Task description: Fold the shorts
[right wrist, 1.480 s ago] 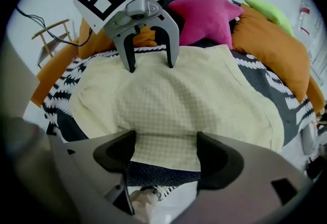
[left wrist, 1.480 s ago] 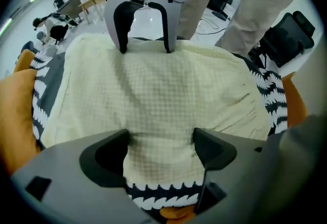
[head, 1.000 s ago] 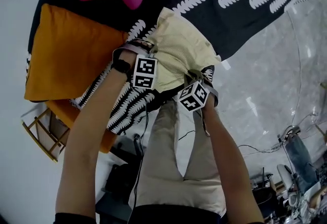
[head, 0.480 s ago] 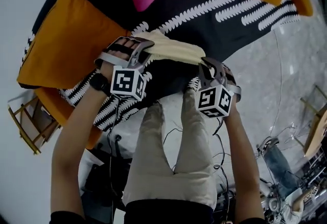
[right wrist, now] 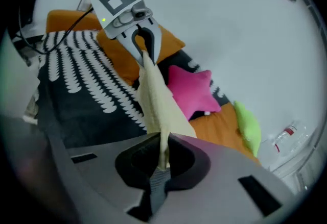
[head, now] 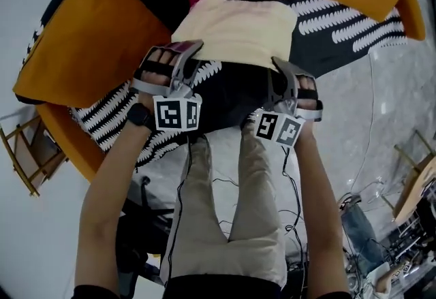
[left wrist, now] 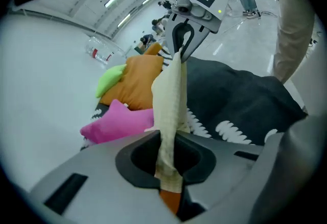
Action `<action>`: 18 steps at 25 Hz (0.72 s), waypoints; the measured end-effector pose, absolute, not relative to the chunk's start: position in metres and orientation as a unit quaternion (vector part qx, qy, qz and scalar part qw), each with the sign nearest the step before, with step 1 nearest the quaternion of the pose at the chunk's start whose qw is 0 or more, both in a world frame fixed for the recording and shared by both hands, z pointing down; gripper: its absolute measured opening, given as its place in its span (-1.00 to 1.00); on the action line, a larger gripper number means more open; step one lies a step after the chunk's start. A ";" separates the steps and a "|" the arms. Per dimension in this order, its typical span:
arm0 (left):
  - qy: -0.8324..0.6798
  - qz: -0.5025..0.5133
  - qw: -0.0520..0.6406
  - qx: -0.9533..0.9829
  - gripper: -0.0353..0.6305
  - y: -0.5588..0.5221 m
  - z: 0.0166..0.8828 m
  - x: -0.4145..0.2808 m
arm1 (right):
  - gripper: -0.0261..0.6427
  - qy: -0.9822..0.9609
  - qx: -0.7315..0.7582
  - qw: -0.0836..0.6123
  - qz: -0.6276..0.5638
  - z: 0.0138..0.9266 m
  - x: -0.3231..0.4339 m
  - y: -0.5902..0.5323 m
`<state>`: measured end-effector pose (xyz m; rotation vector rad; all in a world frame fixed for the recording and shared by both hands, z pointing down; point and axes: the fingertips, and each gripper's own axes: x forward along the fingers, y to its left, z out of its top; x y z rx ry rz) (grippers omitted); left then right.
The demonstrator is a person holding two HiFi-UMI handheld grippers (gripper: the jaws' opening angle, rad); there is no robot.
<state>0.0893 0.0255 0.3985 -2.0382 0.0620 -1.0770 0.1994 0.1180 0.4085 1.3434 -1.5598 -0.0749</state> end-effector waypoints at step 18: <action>-0.124 -0.556 0.025 -0.822 0.19 0.192 0.537 -0.096 | -0.05 -0.763 0.316 0.444 0.347 0.537 0.050 0.269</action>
